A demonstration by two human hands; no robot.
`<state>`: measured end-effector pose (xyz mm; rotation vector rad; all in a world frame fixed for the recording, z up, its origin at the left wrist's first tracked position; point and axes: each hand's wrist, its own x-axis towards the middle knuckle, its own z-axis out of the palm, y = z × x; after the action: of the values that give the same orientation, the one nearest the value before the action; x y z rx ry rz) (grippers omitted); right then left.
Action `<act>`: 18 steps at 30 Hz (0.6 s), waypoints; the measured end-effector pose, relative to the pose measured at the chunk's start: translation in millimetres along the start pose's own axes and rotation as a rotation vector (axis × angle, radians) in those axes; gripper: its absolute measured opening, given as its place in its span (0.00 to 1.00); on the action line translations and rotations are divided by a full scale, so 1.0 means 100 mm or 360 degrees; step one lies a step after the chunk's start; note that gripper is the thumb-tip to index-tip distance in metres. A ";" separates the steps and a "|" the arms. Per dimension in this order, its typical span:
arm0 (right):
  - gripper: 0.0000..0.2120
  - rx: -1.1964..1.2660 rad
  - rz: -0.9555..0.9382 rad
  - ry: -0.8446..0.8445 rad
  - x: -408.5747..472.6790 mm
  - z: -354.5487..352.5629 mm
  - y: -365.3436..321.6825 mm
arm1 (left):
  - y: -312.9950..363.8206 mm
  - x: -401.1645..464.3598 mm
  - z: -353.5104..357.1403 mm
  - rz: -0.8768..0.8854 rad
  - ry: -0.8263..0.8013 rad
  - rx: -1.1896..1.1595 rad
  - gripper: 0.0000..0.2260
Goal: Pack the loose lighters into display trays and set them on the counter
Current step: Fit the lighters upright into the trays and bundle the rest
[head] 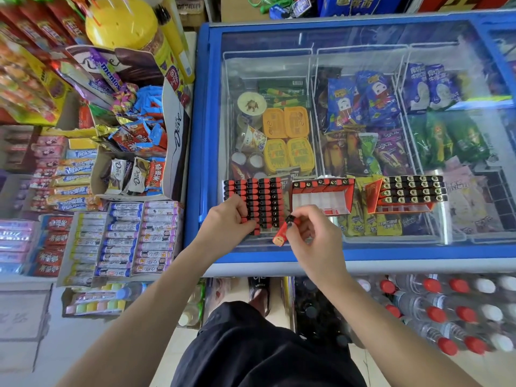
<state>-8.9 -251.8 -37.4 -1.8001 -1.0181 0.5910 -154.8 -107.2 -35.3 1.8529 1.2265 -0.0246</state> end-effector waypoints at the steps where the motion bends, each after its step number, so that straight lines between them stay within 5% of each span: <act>1: 0.06 -0.0030 -0.0017 -0.0047 -0.02 0.01 0.05 | -0.01 0.00 0.01 0.0012 -0.0007 0.0025 0.11; 10: 0.06 -0.0485 -0.0367 -0.0318 -0.11 0.26 0.33 | -0.07 0.00 0.05 0.0037 0.0022 0.0075 0.11; 18: 0.10 -0.0939 -0.0658 -0.0222 -0.07 0.39 0.46 | -0.08 -0.01 0.06 0.0079 0.0068 0.0118 0.11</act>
<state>-24.4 -247.9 -95.4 -1.9688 -1.7403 0.1619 -158.4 -111.4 -43.4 1.9565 1.2226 -0.0033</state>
